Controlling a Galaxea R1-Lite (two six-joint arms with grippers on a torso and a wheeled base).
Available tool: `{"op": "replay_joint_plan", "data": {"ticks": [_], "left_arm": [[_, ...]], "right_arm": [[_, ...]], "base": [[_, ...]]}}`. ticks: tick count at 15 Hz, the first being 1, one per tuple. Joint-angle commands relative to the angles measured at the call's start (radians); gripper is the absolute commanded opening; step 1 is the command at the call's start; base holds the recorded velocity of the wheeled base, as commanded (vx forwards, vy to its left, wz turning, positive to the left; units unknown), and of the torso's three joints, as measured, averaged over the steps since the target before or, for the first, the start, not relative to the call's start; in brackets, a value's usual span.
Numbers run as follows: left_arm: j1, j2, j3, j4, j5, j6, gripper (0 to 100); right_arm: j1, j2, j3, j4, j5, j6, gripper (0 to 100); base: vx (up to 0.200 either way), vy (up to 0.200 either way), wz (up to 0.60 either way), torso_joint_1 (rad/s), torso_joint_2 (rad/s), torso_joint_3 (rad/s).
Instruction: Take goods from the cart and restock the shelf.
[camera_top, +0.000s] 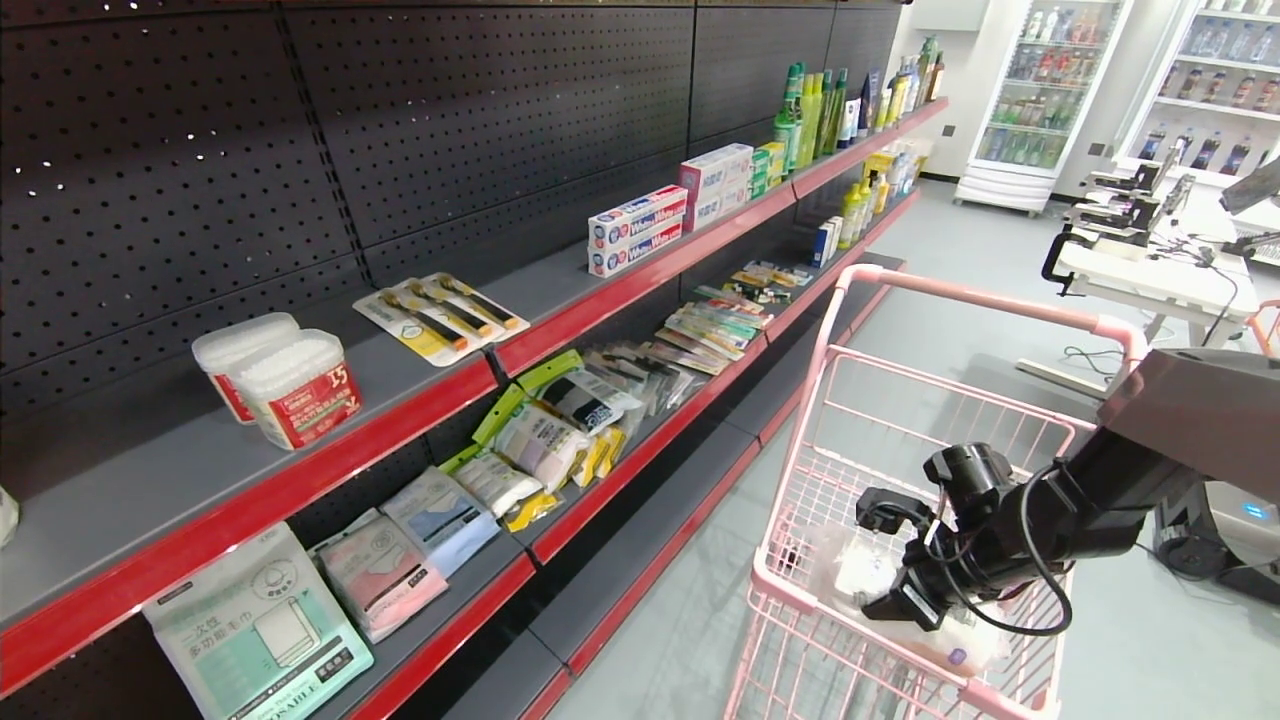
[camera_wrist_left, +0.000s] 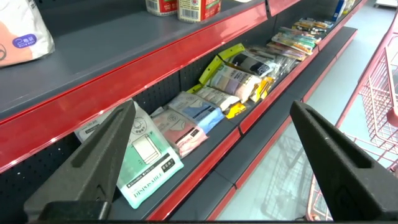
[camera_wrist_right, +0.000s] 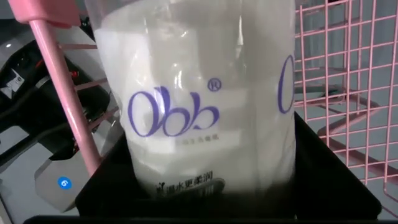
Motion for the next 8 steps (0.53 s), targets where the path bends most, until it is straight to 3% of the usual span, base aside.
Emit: {"op": "replay_joint_plan", "data": {"ticks": [1,8], "left_arm": [[0.0,0.002,0.0,0.0,0.0,0.0,100],[0.0,0.002,0.0,0.0,0.0,0.0,100]], "right_arm": [[-0.001,0.006,-0.001,0.003,-0.002,-0.002,0],[-0.072,-0.138,-0.052,0.006,-0.038,0.11,0]], "base": [[0.0,0.0,0.0,0.0,0.0,0.0],[0.0,0.0,0.0,0.0,0.0,0.0]]}}
